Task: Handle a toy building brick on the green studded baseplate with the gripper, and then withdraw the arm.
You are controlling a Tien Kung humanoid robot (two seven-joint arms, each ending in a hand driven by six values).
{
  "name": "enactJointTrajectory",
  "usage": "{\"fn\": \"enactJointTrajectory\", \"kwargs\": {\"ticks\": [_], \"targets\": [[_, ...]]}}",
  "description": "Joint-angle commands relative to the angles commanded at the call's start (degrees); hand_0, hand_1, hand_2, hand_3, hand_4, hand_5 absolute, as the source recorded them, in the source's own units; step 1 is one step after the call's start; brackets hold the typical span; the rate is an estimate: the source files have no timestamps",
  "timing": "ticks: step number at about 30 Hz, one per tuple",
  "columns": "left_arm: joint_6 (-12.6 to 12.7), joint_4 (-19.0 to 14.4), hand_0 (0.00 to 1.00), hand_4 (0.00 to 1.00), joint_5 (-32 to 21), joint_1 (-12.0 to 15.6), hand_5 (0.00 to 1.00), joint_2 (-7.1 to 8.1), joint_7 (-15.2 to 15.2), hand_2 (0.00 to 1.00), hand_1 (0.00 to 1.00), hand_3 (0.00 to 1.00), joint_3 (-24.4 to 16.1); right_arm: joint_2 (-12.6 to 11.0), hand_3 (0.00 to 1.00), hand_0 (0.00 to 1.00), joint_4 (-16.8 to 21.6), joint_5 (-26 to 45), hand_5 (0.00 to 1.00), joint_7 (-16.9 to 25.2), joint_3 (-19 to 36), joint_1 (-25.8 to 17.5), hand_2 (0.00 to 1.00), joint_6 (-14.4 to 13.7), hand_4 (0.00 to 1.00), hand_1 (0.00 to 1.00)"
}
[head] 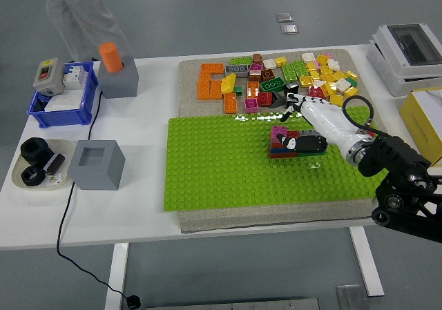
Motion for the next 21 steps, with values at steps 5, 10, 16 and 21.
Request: {"fn": "enactJointTrajectory", "kwargs": {"ticks": [5, 10, 16, 21], "targets": [[0.0, 0.0, 0.813, 0.870, 0.1, 0.0, 0.562, -0.01, 0.0, 0.783, 0.810, 0.721, 0.0, 0.4, 0.649, 0.998, -0.4, 0.9, 0.397, 0.3, -0.3, 0.0, 0.998, -0.1, 0.636, 0.998], [0.0, 0.0, 0.813, 0.870, 0.0, 0.0, 0.565, -0.01, 0.0, 0.783, 0.811, 0.721, 0.0, 0.8, 0.648, 0.998, -0.8, 1.7, 0.399, 0.6, -0.6, 0.1, 0.998, -0.1, 0.636, 0.998], [0.0, 0.0, 0.813, 0.871, 0.1, -0.1, 0.565, 0.00, 0.0, 0.783, 0.811, 0.721, 0.0, 0.9, 0.647, 0.998, -1.0, 2.2, 0.398, 0.8, -0.8, 0.1, 0.998, -0.1, 0.631, 0.998], [0.0, 0.0, 0.813, 0.871, 0.1, -0.1, 0.567, 0.03, 0.0, 0.783, 0.811, 0.721, -0.1, 1.0, 0.645, 0.998, -1.0, 2.2, 0.400, 0.9, -0.9, 0.1, 0.996, -0.1, 0.631, 0.998]]}}
